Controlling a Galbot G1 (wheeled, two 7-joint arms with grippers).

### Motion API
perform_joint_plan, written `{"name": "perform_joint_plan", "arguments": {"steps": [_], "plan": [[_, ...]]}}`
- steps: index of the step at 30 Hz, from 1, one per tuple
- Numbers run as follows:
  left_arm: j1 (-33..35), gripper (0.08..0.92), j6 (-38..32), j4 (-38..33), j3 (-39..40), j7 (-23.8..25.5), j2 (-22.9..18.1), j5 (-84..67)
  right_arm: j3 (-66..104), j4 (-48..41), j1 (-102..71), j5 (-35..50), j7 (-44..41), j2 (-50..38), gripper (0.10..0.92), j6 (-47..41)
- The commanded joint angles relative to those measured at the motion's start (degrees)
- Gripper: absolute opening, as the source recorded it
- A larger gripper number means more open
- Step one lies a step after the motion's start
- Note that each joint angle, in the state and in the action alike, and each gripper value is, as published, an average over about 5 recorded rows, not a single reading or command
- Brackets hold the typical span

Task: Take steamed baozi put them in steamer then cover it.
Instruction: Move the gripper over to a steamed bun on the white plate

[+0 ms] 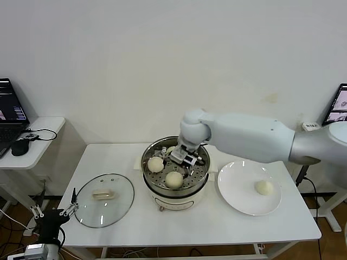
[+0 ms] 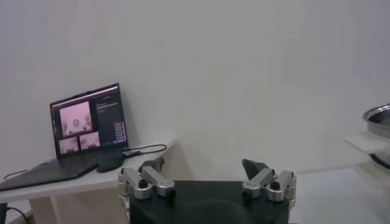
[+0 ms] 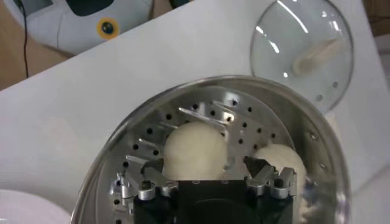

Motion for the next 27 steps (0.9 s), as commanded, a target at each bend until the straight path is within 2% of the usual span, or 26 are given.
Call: {"name": "perform_joint_plan", "arguments": {"steps": [1, 7, 15, 20, 27], "plan": [[-0.3, 0.823, 0.1, 0.1, 0.1, 0.1, 0.4, -0.1, 7.0, 1.5, 5.1, 6.0, -2.0, -11.9, 0.823, -12.4], [-0.4, 0.823, 0.2, 0.0, 0.4, 0.2, 1.1, -0.3, 8.8, 4.6, 3.7, 5.7, -3.4, -23.2, 0.823, -18.4], [-1.1, 0.823, 0.3, 0.3, 1.6, 0.4, 1.6, -0.2, 13.9, 4.3, -7.6, -2.1, -4.4, -36.7, 0.822, -15.4], [-1.5, 0.823, 0.3, 0.9, 2.4, 0.5, 1.6, 0.1, 21.4, 2.2, -18.2, -7.1, -4.4, -40.1, 0.823, -13.2], [-1.1, 0.823, 0.5, 0.9, 2.5, 0.6, 1.7, 0.6, 30.8, -0.8, -32.4, -13.5, -3.8, -40.4, 0.823, -11.8]]}}
